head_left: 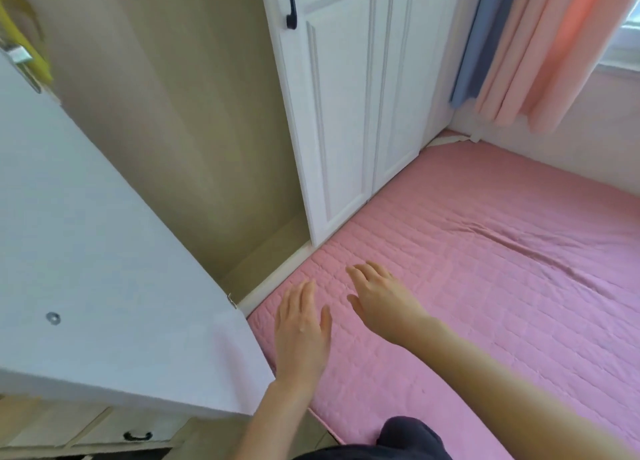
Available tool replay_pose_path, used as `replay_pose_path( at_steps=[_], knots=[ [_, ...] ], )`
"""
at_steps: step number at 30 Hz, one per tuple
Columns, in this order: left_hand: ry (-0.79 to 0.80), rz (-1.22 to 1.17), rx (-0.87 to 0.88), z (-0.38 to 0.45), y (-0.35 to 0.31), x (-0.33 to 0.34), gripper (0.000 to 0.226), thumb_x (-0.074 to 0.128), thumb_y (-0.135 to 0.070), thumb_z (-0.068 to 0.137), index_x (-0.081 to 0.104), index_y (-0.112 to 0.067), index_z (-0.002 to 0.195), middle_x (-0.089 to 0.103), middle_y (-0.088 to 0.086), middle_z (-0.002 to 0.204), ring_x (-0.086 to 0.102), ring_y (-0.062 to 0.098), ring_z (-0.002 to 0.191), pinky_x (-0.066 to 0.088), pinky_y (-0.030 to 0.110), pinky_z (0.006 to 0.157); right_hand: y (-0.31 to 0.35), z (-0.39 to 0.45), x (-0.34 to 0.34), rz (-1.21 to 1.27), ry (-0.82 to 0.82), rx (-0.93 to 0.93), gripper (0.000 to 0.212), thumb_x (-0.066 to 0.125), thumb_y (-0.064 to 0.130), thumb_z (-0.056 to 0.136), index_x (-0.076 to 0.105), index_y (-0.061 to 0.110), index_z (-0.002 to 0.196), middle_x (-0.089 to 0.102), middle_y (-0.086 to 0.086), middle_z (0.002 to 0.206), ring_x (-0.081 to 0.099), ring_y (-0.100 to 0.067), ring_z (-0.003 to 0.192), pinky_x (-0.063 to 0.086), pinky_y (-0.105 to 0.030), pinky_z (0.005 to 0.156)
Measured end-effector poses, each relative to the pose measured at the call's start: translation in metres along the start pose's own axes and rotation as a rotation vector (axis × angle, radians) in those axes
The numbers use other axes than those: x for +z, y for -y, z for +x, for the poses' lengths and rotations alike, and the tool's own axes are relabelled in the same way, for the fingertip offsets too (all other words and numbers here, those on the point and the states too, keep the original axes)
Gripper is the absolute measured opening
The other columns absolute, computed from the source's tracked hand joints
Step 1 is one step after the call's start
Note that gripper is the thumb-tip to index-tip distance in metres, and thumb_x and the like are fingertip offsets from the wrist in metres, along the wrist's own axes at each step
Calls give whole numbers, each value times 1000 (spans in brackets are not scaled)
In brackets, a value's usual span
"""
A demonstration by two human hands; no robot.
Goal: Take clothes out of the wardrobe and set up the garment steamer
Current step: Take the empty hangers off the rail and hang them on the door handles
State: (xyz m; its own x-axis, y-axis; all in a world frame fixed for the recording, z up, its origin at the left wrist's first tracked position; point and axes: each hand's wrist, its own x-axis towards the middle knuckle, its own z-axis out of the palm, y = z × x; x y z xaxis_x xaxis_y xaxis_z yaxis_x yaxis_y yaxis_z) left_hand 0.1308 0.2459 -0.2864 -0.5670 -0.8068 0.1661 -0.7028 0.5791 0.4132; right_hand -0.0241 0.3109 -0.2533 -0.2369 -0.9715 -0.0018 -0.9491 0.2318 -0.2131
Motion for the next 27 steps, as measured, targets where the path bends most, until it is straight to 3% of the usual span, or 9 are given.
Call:
replay_pose_path(
  at_steps=[12,19,27],
  knots=[
    [-246,98,-207,122,-13,-21,48,56,-24,93,46,-9,137,52,7,138,39,30,135,40,44,105,-54,138,-60,-73,-31,-349,46,42,29,99,38,4,137,48,-10,134,35,-31,132,28,-39,113],
    [-454,271,-255,194,1,-113,43,55,-22,93,49,-7,132,55,11,131,44,32,128,43,45,102,-16,224,-117,-31,-133,-524,42,41,32,98,45,5,131,54,-11,128,41,-29,126,34,-37,107],
    [-508,562,-266,235,38,-198,43,67,-13,81,58,-2,122,60,16,125,44,39,129,41,47,102,35,292,-172,37,-107,-503,40,36,27,100,43,5,133,53,-12,129,46,-30,122,43,-39,102]
  ],
)
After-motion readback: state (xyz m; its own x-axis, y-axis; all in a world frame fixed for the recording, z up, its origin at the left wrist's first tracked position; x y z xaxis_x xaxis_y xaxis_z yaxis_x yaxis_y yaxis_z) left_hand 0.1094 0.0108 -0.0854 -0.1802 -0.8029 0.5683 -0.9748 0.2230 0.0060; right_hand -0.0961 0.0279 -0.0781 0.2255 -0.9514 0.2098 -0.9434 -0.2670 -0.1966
